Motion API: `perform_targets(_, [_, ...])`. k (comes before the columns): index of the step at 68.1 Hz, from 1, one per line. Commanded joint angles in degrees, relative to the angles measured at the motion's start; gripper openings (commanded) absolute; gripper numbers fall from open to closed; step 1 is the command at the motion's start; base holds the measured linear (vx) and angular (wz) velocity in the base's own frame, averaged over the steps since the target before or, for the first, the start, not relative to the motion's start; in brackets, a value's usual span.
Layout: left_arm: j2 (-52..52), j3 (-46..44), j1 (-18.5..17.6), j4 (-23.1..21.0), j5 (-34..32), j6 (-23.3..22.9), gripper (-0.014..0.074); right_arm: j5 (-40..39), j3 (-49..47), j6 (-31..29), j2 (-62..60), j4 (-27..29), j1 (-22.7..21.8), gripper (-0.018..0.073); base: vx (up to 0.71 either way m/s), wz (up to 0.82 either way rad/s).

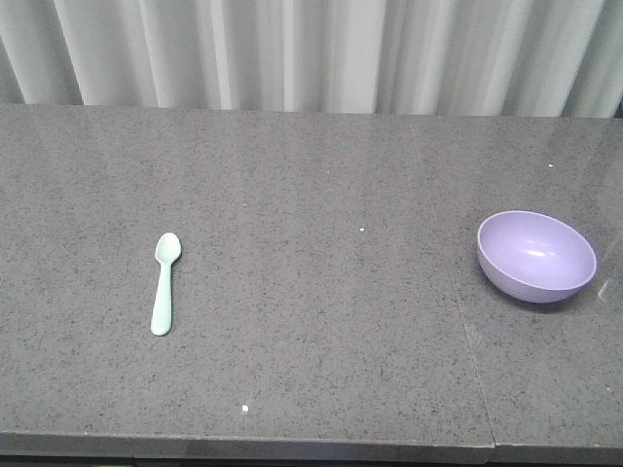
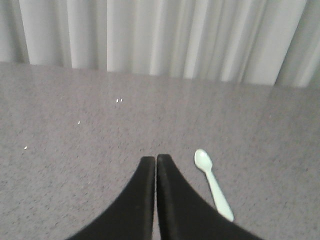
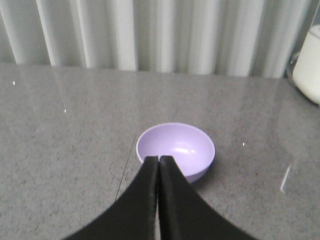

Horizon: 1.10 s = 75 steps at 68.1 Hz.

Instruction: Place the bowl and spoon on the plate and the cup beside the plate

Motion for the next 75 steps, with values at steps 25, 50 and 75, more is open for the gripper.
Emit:
perform_targets(25, [25.0,-17.5,-0.5,-2.6,18.7,3.2,-0.0006,17.8,-15.5,-0.4,21.7,-0.1,-0.4,-0.0011,0.00,0.00])
perform_targets(50, [27.3,-17.5,-0.5,-3.0,17.9,3.2,-0.0006,18.0,-15.4,-0.4,22.4,-0.1,-0.4,-0.0009,0.00,0.00])
perform_targets(75, [27.3,-17.5,-0.5,-3.0,17.6,3.2,0.0065,18.9,-15.4,-0.6,22.4,-0.1,-0.4,0.0136,0.00,0.00])
